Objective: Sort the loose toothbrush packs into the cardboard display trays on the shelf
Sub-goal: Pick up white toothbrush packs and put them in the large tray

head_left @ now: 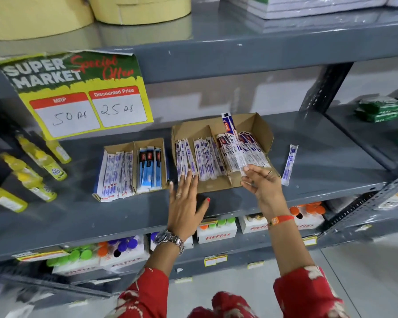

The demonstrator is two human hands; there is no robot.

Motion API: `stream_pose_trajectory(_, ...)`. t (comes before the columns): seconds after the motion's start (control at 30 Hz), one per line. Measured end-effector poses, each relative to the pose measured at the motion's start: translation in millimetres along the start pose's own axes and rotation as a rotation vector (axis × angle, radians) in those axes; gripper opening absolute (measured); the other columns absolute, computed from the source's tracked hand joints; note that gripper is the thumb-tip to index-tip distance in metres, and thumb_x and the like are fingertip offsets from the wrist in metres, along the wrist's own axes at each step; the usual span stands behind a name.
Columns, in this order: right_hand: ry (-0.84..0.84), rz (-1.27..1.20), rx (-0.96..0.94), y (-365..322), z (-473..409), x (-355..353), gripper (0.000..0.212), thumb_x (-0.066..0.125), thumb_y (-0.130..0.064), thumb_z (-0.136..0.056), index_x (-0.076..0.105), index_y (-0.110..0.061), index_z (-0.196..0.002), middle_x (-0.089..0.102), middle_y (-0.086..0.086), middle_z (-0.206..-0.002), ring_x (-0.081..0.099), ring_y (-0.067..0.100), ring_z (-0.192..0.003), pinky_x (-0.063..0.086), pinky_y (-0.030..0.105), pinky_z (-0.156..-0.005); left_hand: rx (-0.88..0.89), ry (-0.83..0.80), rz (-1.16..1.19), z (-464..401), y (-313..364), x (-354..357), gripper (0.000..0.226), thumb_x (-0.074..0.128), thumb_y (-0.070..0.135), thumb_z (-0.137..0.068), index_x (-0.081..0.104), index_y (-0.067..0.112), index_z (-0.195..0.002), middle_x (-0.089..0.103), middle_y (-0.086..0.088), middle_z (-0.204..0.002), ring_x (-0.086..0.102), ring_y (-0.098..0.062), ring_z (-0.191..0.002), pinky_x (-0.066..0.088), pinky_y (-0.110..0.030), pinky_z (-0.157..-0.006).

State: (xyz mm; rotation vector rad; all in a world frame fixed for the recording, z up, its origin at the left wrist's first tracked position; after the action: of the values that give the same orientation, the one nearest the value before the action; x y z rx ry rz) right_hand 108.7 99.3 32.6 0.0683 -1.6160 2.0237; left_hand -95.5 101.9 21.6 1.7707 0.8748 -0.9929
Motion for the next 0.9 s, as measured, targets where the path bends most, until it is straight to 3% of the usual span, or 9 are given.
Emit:
stream_pose_trajectory(0.13, 0.073, -0.011, 0.060, 6, -19, -9, 0.006, 0.064, 0.001, -0.082, 0.066, -0.006, -0.081, 0.071, -0.004, -0.054, 0.064, 0.007, -0.049, 0.057, 0.019, -0.050, -0.006, -0.050, -0.179, 10, -8, 17, 0.073, 0.030, 0.052, -0.087, 0.020, 0.009, -0.145, 0.019, -0.010, -0.153, 0.017, -0.027, -0.140, -0.004, -0.045, -0.113)
stream_pose_trajectory(0.33, 0.250, 0.041, 0.133, 13, -46, -16, 0.025, 0.049, 0.006, -0.089, 0.056, -0.003, -0.066, 0.064, 0.013, -0.075, 0.059, 0.021, -0.051, 0.058, 0.029, -0.055, -0.004, -0.086, -0.238, 8, -10, 26, 0.072, 0.028, 0.052, -0.088, 0.023, 0.009, -0.145, 0.021, -0.009, -0.152, 0.016, -0.026, -0.141, -0.003, -0.047, -0.112)
stream_pose_trajectory(0.5, 0.313, 0.176, 0.141, 17, -66, -13, 0.029, 0.061, 0.007, -0.082, 0.051, -0.008, -0.060, 0.060, -0.002, -0.035, 0.051, 0.009, -0.024, 0.050, 0.020, -0.033, 0.004, -0.082, -0.240, 8, -11, 29, 0.071, 0.029, 0.050, -0.088, 0.022, 0.008, -0.145, 0.020, -0.009, -0.153, 0.013, -0.024, -0.142, -0.002, -0.046, -0.113)
stream_pose_trajectory(0.6, 0.368, 0.352, 0.055, 8, -68, -13, 0.032, 0.071, 0.002, -0.075, 0.051, -0.013, -0.055, 0.059, 0.006, -0.052, 0.047, 0.004, -0.021, 0.044, 0.017, -0.028, -0.001, -0.081, -0.241, 8, -11, 29, 0.071, 0.029, 0.049, -0.088, 0.021, 0.009, -0.145, 0.019, -0.009, -0.153, 0.012, -0.024, -0.142, 0.001, -0.048, -0.113)
stream_pose_trajectory(0.73, 0.431, 0.540, -0.034, -2, -67, -13, 0.015, 0.078, -0.011, -0.070, 0.064, -0.007, -0.066, 0.065, 0.015, -0.070, 0.046, 0.004, -0.022, 0.034, 0.010, -0.024, -0.005, -0.071, -0.242, 7, -11, 29, 0.071, 0.031, 0.048, -0.087, 0.022, 0.008, -0.144, 0.021, -0.011, -0.152, 0.015, -0.024, -0.141, 0.002, -0.047, -0.113)
stream_pose_trajectory(0.83, 0.433, 0.544, -0.049, -2, -68, -19, 0.019, 0.078, -0.013, -0.070, 0.060, -0.012, -0.063, 0.068, 0.017, -0.075, 0.050, 0.003, -0.025, 0.042, 0.011, -0.031, -0.006, -0.070, -0.238, 8, -11, 28, 0.071, 0.031, 0.048, -0.087, 0.021, 0.008, -0.145, 0.020, -0.011, -0.153, 0.014, -0.024, -0.141, 0.003, -0.047, -0.113)
stream_pose_trajectory(0.9, 0.481, 0.595, -0.109, -10, -62, -26, 0.013, 0.077, -0.016, -0.071, 0.065, -0.011, -0.071, 0.072, 0.020, -0.082, 0.066, 0.016, -0.049, 0.057, 0.022, -0.055, -0.005, -0.066, -0.228, 8, -11, 27, 0.071, 0.030, 0.049, -0.088, 0.020, 0.008, -0.145, 0.018, -0.010, -0.153, 0.013, -0.024, -0.142, 0.001, -0.046, -0.113)
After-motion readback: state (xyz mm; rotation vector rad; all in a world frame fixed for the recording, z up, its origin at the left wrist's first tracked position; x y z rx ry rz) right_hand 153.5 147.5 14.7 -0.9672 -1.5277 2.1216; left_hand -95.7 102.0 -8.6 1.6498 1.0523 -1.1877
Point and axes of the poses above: each hand's wrist, its own z-axis away from the middle knuckle, its own x-axis out of the palm, y = z × x, the point moved 9 cm from there along -z, towards the middle knuckle
